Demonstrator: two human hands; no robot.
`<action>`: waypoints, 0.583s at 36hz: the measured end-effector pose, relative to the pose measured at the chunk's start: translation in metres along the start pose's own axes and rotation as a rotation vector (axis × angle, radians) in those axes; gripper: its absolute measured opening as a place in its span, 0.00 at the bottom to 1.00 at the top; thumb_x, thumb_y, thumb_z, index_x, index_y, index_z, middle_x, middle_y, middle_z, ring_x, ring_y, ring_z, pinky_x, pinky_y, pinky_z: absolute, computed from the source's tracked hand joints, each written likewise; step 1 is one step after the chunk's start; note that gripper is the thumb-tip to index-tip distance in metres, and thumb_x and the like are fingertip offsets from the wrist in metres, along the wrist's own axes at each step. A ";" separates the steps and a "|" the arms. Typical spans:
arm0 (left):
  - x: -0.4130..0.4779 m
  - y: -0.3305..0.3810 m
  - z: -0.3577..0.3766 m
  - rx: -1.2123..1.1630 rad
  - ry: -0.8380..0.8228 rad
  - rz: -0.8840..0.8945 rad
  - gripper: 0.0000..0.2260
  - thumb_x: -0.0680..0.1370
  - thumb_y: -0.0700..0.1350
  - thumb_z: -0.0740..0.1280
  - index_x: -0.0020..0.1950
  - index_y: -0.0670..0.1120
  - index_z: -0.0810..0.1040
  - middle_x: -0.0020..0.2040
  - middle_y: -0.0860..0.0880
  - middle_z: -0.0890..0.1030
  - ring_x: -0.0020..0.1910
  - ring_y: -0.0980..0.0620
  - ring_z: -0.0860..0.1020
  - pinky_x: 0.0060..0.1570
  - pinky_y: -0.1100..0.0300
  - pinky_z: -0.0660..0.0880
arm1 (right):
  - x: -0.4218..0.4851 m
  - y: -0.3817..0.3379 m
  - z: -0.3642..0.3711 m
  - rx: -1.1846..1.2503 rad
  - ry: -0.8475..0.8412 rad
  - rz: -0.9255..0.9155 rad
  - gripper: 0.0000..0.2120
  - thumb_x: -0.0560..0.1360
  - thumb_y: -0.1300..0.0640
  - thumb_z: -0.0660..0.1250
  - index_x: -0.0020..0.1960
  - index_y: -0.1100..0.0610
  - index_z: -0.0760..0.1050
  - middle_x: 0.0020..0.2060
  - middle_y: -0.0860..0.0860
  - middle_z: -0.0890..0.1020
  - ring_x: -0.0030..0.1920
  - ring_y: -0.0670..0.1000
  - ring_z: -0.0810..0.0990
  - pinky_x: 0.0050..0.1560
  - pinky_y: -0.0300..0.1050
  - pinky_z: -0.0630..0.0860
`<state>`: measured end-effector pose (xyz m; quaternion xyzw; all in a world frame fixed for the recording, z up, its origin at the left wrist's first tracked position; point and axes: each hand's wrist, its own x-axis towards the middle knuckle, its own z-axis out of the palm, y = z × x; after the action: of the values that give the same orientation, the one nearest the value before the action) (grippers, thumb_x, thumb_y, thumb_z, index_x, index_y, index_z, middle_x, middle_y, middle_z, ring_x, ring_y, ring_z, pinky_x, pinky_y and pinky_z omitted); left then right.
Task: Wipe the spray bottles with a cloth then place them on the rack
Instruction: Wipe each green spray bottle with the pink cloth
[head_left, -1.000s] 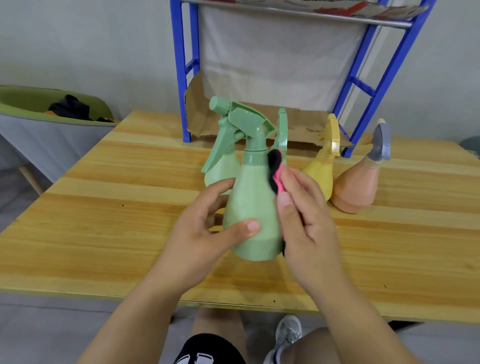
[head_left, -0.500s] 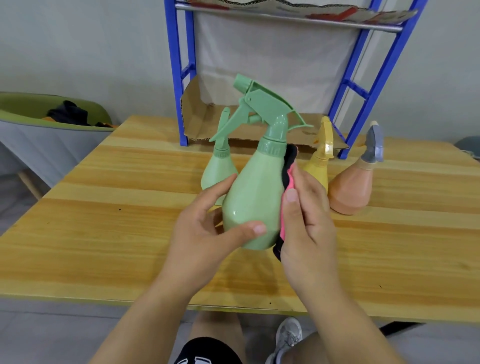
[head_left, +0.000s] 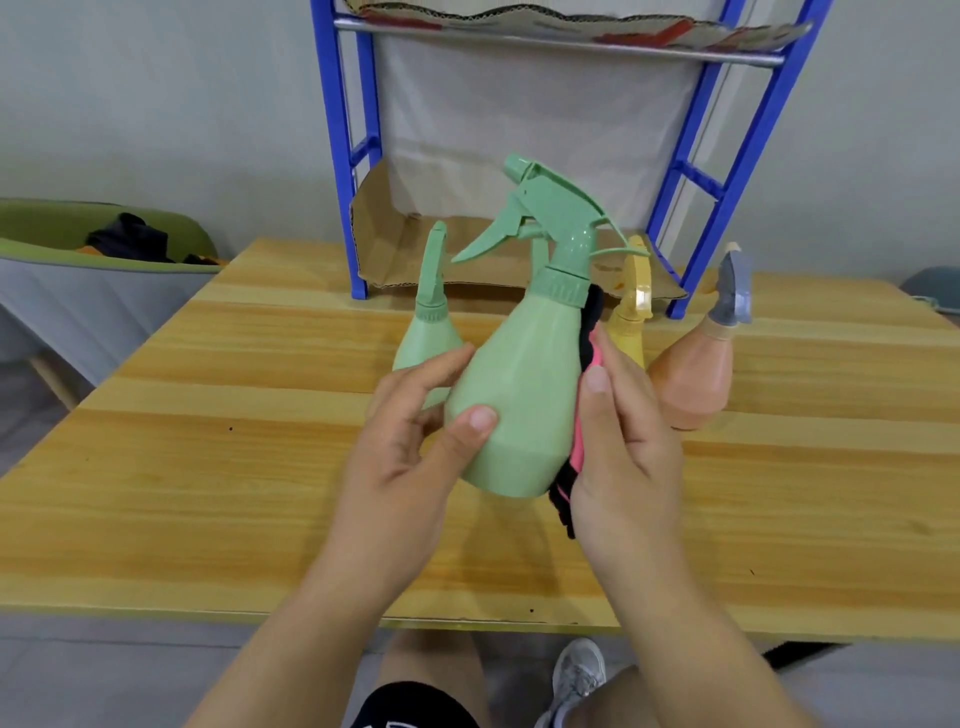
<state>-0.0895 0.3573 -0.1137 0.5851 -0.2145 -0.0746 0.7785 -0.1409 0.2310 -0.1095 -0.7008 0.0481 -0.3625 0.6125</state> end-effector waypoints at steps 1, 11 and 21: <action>-0.001 0.000 0.001 0.010 0.004 0.018 0.19 0.69 0.51 0.72 0.59 0.61 0.77 0.57 0.57 0.77 0.54 0.51 0.80 0.45 0.59 0.78 | -0.001 0.000 0.001 -0.014 0.020 -0.003 0.15 0.80 0.48 0.56 0.66 0.41 0.69 0.61 0.35 0.73 0.65 0.33 0.69 0.63 0.29 0.66; 0.000 0.003 0.003 -0.066 -0.080 0.025 0.31 0.56 0.59 0.80 0.58 0.58 0.79 0.59 0.56 0.81 0.57 0.53 0.80 0.46 0.61 0.79 | 0.002 -0.004 -0.002 -0.047 0.012 -0.084 0.17 0.79 0.47 0.58 0.66 0.43 0.70 0.62 0.41 0.74 0.64 0.36 0.71 0.64 0.33 0.69; 0.002 0.004 0.002 -0.162 -0.102 -0.043 0.27 0.58 0.62 0.78 0.55 0.56 0.80 0.52 0.52 0.84 0.50 0.54 0.82 0.41 0.63 0.78 | 0.007 -0.007 -0.010 0.224 -0.038 0.147 0.14 0.76 0.48 0.60 0.58 0.39 0.78 0.63 0.49 0.78 0.64 0.50 0.77 0.65 0.57 0.73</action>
<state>-0.0887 0.3561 -0.1085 0.5200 -0.2343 -0.1381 0.8097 -0.1443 0.2215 -0.1001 -0.6295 0.0469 -0.3063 0.7125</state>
